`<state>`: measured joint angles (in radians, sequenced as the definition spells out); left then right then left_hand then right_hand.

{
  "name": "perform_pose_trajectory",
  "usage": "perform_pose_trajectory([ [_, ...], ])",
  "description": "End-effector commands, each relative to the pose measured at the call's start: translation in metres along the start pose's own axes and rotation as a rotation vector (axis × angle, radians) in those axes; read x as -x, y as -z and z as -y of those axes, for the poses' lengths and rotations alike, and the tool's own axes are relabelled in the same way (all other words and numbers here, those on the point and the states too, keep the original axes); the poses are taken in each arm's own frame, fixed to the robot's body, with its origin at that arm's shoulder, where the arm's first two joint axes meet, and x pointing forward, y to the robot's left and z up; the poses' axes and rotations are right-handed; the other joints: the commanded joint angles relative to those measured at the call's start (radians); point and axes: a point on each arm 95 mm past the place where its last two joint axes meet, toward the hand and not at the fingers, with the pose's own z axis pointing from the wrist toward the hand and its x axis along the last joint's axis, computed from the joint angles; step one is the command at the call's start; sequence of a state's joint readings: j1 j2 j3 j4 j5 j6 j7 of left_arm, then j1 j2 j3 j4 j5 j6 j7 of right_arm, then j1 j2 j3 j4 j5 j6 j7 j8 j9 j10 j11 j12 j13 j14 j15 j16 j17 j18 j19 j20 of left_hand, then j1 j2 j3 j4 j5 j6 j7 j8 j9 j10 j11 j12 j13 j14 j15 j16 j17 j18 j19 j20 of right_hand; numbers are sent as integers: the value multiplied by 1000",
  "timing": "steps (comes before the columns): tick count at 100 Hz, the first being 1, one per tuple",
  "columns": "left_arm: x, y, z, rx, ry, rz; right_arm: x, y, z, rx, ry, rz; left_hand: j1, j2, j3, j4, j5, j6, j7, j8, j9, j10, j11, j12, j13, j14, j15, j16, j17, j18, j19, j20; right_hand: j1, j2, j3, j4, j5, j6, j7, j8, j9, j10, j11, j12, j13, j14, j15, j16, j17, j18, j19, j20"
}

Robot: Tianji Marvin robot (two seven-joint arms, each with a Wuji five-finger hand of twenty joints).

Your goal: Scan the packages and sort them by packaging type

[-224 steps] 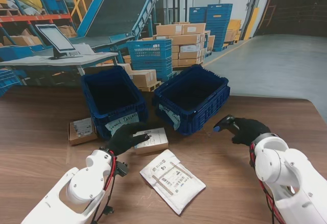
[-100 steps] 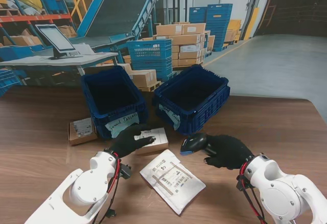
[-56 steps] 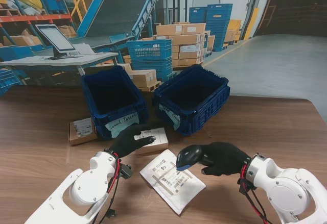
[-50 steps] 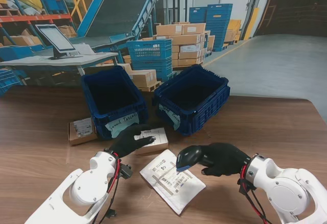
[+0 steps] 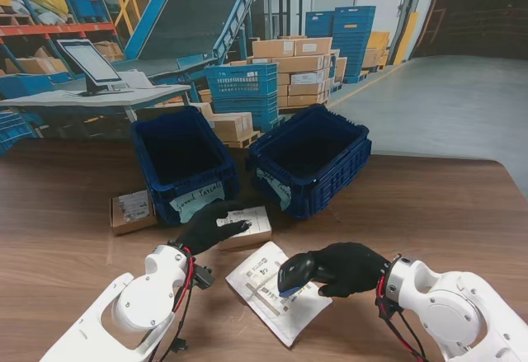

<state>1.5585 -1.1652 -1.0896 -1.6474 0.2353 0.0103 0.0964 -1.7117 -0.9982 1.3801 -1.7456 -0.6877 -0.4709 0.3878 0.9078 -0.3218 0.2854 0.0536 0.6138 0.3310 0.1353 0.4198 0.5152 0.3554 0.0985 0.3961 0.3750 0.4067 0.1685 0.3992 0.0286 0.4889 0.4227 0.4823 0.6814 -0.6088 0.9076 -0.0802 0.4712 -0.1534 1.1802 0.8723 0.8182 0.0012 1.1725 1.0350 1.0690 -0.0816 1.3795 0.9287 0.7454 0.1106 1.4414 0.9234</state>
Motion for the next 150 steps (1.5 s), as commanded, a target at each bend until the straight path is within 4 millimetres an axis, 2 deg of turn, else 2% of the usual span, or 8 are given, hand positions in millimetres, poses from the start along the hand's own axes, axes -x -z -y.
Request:
perform_pose_trajectory([
  [1, -4, 0, -4, 16, 7, -11, 0, -2, 2, -20, 4, -13, -5, 21, -17, 19, -9, 12, -12, -14, -11, 2, -12, -3, -22, 9, -14, -9, -1, -27, 3, 0, 54, 17, 71, 0, 13, -91, 10, 9, 5, -7, 35, 16, 39, -89, 71, 45, -2, -3, -1, 17],
  [68, -3, 1, -6, 17, 17, -16, 0, -12, 15, -77, -11, -69, -5, 20, -15, 19, -9, 11, -12, -14, -12, 2, -12, -2, -23, 8, -14, -9, -1, -27, 4, 0, 54, 19, 68, 1, 11, -92, 9, 10, 3, -10, 34, 19, 34, -87, 68, 50, -8, -4, -6, 23],
  [150, -3, -1, -4, 27, 12, -13, 10, -23, 26, -115, -4, -78, -5, 21, -15, 19, -10, 10, -13, -14, -11, 2, -12, -3, -25, 7, -15, -9, -1, -29, 5, 0, 55, 23, 63, 4, 9, -92, 7, 11, 1, -10, 33, 23, 34, -89, 67, 52, -8, -4, -7, 26],
])
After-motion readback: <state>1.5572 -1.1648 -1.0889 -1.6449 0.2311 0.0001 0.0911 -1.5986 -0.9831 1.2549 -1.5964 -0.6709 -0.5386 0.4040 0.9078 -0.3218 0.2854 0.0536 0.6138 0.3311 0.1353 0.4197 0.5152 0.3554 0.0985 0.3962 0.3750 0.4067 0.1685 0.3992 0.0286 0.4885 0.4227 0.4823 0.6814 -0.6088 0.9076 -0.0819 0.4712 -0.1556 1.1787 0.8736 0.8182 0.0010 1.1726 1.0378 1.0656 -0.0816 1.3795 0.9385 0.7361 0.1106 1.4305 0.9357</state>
